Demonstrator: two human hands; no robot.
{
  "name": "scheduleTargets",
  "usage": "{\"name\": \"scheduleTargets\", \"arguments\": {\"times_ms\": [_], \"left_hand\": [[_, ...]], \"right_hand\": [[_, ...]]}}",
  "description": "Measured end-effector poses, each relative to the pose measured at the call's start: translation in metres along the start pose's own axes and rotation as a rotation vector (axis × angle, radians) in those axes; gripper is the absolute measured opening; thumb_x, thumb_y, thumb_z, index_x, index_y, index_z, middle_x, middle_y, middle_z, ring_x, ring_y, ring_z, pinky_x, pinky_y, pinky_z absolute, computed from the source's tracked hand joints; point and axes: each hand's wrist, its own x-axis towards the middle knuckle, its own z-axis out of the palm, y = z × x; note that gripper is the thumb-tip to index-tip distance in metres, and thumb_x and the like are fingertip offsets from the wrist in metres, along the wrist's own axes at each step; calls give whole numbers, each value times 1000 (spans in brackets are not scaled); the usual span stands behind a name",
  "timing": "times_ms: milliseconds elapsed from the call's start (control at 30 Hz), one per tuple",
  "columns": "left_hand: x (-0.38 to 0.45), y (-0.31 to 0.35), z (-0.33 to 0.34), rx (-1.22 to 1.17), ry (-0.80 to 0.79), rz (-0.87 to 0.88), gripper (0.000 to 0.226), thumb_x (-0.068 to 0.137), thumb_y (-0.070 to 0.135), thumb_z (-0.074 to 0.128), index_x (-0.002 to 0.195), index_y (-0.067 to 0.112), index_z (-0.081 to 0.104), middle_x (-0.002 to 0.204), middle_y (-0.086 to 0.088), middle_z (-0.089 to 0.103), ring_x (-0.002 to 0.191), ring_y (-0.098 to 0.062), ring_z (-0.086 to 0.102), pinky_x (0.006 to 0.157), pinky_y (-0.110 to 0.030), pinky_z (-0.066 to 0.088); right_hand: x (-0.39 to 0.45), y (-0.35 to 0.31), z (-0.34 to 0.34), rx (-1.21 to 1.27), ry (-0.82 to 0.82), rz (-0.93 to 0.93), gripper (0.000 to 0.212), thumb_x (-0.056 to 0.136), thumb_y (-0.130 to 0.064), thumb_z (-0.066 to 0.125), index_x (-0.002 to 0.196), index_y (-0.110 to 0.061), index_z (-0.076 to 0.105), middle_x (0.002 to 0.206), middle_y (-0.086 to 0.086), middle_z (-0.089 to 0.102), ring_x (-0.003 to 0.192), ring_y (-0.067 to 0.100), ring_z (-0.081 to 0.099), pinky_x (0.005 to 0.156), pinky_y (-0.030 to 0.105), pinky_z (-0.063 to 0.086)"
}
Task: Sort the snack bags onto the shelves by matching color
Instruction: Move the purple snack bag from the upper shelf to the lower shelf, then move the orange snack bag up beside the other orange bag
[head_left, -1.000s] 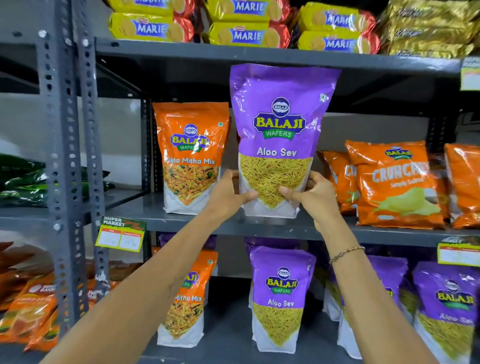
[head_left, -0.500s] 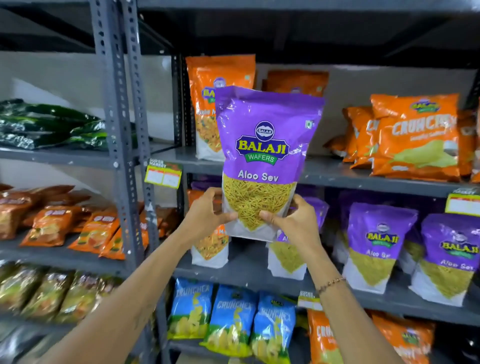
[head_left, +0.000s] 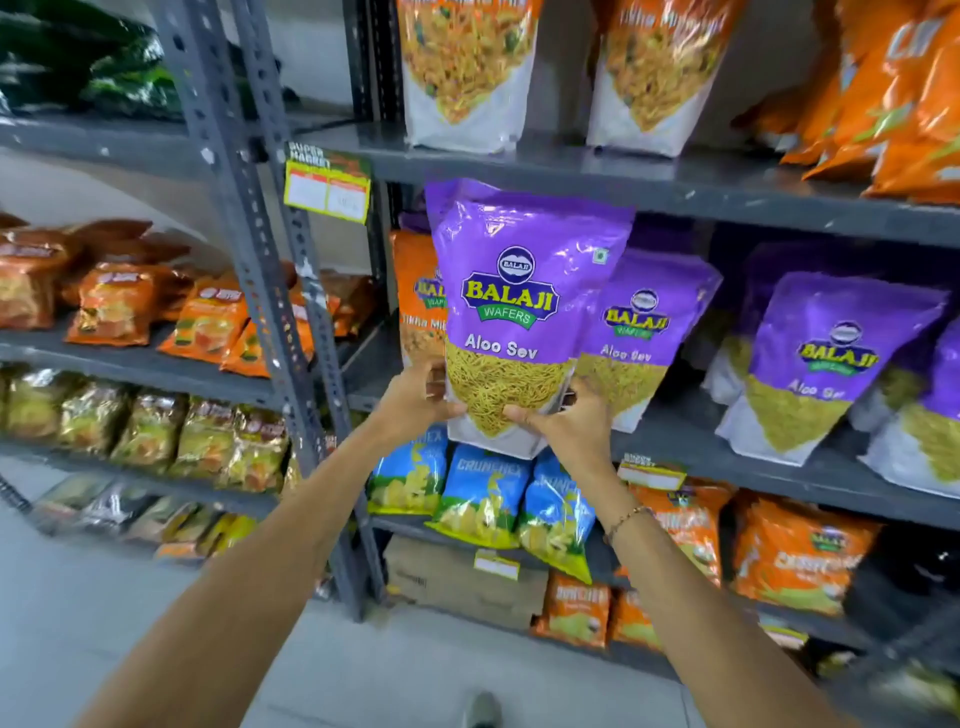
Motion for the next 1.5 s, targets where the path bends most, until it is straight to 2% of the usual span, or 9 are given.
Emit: {"name": "scheduleTargets", "arguments": {"times_ms": [200,733,867,967,1100,1233,1367,1433,1500], "left_hand": [[48,-21,27,59,-172,-66,49,84,9,61,128,8,40,131,-15,52,116,-26,53,102,-44,45],[145,-68,66,10,-288,-40,61,90,23,48,146,26,22,149,-7,40,138,-23,37,112,-51,34],[146,-69,67,126,-279,-20,59,96,17,42,149,20,16,153,-7,33,138,-23,33,110,-32,32],[143,-69,54,229,-184,71,45,95,14,46,139,12,41,143,-9,50,126,-21,50,100,-24,39],[133,-64,16,50,227,61,19,89,25,58,100,13,67,91,-7,74,73,-10,67,72,-25,56],[130,-68,-21,-70,531,25,36,79,32,70,106,15,53,89,9,55,78,-2,55,68,-16,43],[137,-87,-37,-87,348,-152,91,62,44,82,131,6,35,129,-6,42,117,-18,46,97,-27,46],[138,-85,-38,-108,160,-159,83,66,21,83,131,7,33,122,8,44,111,-12,45,82,-3,45],[138,-89,-35,-83,25,-160,71,69,2,78,123,14,33,110,11,46,106,-11,44,74,-2,41]], "right_hand": [[3,40,31,-85,212,-7,58,48,-51,85,76,-6,61,81,9,57,73,21,52,67,34,45],[51,85,76,-84,412,99,62,56,-28,88,101,3,59,99,22,57,97,20,49,80,5,31],[53,80,88,-32,474,136,69,58,-22,88,114,1,56,112,24,54,107,19,44,80,-10,20],[51,78,95,-33,513,154,73,61,-21,86,123,-3,52,122,22,51,114,17,40,78,-12,19],[49,74,105,-61,572,183,74,63,-25,85,124,-5,48,116,19,49,107,19,42,73,8,29],[51,75,118,-158,581,217,80,63,-36,83,122,2,44,112,25,49,101,20,37,73,23,34],[32,67,127,-196,655,111,72,64,-26,84,114,7,44,113,24,46,104,25,38,85,37,38],[11,56,139,-178,619,-49,58,70,-17,79,112,4,43,111,16,44,105,24,40,93,31,38],[0,44,153,-129,490,-152,46,76,-11,73,110,-2,44,110,8,45,105,18,42,98,26,36]]}}
